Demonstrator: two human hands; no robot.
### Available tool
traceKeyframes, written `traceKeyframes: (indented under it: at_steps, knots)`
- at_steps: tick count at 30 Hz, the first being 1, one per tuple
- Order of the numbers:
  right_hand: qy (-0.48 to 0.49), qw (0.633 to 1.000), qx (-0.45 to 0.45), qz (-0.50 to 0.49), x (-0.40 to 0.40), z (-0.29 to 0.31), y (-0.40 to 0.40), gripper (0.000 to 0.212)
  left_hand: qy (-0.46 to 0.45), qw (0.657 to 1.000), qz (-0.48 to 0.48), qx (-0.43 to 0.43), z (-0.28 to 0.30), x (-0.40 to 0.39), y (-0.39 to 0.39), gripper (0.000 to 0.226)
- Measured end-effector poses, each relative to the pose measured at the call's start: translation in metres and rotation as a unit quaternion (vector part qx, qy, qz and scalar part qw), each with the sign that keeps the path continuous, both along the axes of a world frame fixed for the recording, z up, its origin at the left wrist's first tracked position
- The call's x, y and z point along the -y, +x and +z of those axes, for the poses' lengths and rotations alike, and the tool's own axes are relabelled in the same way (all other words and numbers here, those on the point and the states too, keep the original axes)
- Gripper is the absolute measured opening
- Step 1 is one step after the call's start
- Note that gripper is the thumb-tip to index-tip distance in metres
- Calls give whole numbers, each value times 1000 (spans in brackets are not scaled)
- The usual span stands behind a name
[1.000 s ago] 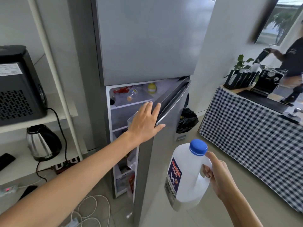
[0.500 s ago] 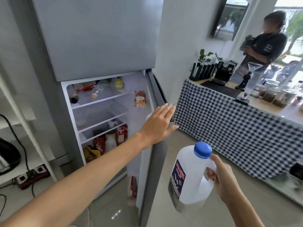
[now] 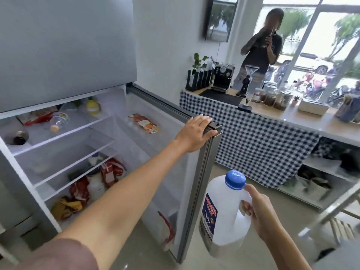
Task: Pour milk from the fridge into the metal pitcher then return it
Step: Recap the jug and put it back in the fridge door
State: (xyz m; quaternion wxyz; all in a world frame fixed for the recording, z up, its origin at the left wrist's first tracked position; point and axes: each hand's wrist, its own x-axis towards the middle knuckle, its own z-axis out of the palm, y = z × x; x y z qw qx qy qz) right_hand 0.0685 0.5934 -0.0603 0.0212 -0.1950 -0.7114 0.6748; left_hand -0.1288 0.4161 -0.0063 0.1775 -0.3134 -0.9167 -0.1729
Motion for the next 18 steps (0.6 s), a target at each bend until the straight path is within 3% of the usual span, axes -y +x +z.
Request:
traceKeyframes:
  at_steps: [8,18]
  knots:
    - [-33,996,-5,-80,15,-5,-57,24,-115,992,38,47,18,18,-121,72]
    - [-42,992,-20,-114,54,-10,-146,22,-160,987,25,22,12,40,-226,73]
